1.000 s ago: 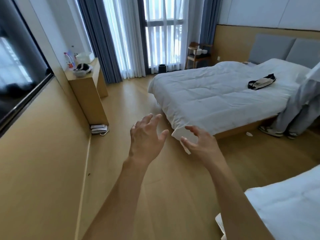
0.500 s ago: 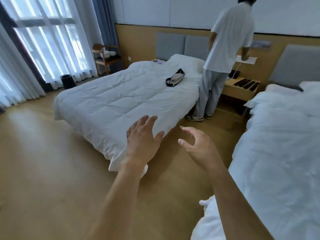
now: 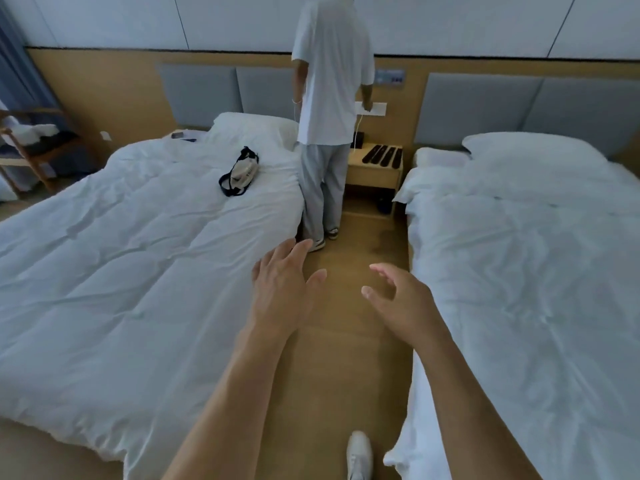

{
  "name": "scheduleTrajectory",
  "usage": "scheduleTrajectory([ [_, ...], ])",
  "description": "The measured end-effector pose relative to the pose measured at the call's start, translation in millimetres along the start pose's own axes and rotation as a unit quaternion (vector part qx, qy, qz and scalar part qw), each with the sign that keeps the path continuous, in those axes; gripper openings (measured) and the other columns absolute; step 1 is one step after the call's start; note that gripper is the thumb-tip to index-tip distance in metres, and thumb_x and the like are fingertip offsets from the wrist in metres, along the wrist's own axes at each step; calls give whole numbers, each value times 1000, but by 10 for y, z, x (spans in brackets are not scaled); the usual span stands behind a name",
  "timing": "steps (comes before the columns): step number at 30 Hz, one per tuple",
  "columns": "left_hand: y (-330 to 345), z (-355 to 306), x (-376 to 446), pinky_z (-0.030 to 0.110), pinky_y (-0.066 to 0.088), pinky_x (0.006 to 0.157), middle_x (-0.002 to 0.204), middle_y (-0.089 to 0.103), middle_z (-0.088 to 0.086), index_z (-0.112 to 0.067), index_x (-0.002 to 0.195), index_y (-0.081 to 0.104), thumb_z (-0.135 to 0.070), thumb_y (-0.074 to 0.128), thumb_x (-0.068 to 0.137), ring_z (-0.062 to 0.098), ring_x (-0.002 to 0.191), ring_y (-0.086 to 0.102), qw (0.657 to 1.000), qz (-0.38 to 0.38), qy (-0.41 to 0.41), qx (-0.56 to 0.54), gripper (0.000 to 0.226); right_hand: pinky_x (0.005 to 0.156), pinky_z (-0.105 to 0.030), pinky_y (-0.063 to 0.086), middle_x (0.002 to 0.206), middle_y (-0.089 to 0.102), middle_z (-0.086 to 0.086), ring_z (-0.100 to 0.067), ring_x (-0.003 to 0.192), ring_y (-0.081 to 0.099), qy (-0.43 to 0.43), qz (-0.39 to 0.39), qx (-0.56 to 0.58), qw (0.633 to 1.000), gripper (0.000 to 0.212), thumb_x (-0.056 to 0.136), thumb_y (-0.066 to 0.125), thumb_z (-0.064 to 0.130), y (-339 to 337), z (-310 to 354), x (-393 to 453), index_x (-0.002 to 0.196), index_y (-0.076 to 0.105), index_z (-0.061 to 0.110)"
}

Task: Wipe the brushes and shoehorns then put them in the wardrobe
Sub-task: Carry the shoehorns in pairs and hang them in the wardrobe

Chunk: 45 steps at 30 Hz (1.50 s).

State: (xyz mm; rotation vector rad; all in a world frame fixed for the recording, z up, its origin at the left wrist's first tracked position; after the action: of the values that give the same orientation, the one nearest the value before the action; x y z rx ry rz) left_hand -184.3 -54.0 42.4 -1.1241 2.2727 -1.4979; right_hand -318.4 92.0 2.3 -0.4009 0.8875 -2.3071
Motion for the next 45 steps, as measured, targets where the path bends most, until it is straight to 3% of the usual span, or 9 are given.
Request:
scheduleTrajectory([
  [8,393,32,1641,39,24,112,146,43,-5,-28,144,42,-43,54,95,20,136,38,999,-7,10,34,53,106,-35,43,144,52,10,-11,133,48,-19,7,23,1000,48,94,61,43,143,-143,1776,140,48,35],
  [16,821,-276,3311,39,25,111,147,44,-4,-27,143,44,-39,57,94,20,135,39,999,-16,26,20,52,98,-26,38,143,53,10,-10,132,49,-22,-6,20,1000,48,94,62,44,-182,-247,3482,139,49,36],
  [28,2128,-537,5566,49,30,115,149,43,-4,-30,143,41,-44,57,94,19,139,38,993,52,105,-21,53,105,-27,39,147,50,8,-14,133,49,88,-72,-12,993,47,95,62,43,-513,-922,5278,140,49,33],
  [32,2462,-709,6489,50,28,116,152,39,-4,-33,143,39,-46,56,94,20,140,36,987,79,139,-30,53,102,-22,36,146,52,6,-15,130,51,122,-105,-22,987,43,97,60,41,-646,-986,6030,138,50,32],
  [39,2889,-1033,7817,47,26,115,149,43,-6,-32,143,42,-47,58,93,19,139,38,970,106,218,-29,54,107,-28,39,148,50,6,-16,131,50,173,-136,-7,975,45,96,60,43,-752,-1044,7219,139,50,34],
  [45,3435,-1157,8601,47,24,117,151,41,-6,-32,144,41,-46,57,94,18,141,35,963,140,228,-34,54,109,-31,40,147,51,6,-15,131,50,210,-137,2,968,45,95,61,44,-756,-1419,8061,138,50,35],
])
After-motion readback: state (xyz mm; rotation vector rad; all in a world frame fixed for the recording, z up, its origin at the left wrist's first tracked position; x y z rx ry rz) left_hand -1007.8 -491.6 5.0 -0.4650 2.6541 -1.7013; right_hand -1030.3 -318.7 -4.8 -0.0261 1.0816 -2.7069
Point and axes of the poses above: each hand's wrist, its own x-axis towards the middle knuckle, its own y-axis out of the palm, z = x × y, the point moved 4 cm from there along x, towards the middle knuckle
